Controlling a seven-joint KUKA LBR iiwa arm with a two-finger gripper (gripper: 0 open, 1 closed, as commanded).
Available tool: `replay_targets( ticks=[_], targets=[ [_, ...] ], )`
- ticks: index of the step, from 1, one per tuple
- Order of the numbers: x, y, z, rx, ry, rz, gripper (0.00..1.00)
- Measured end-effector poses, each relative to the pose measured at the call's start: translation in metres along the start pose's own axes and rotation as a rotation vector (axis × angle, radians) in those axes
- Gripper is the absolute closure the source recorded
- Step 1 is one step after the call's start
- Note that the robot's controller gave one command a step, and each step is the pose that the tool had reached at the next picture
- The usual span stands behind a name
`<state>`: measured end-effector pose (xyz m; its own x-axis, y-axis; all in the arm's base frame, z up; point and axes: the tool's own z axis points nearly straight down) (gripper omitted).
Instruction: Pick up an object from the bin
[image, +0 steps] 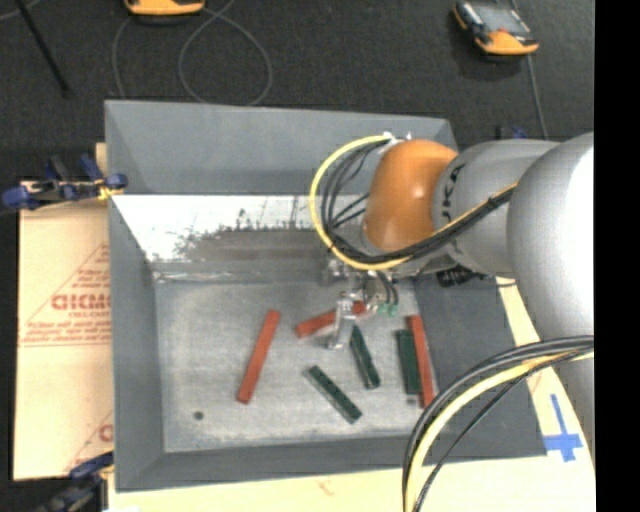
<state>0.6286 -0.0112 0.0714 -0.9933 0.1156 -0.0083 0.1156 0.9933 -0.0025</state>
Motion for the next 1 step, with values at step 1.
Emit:
replay_targets(
  ticks=[1],
  targets=[
    [0.0011, 0.0031, -0.0005, -0.002, 0.001, -0.005, 1.00]
  ],
)
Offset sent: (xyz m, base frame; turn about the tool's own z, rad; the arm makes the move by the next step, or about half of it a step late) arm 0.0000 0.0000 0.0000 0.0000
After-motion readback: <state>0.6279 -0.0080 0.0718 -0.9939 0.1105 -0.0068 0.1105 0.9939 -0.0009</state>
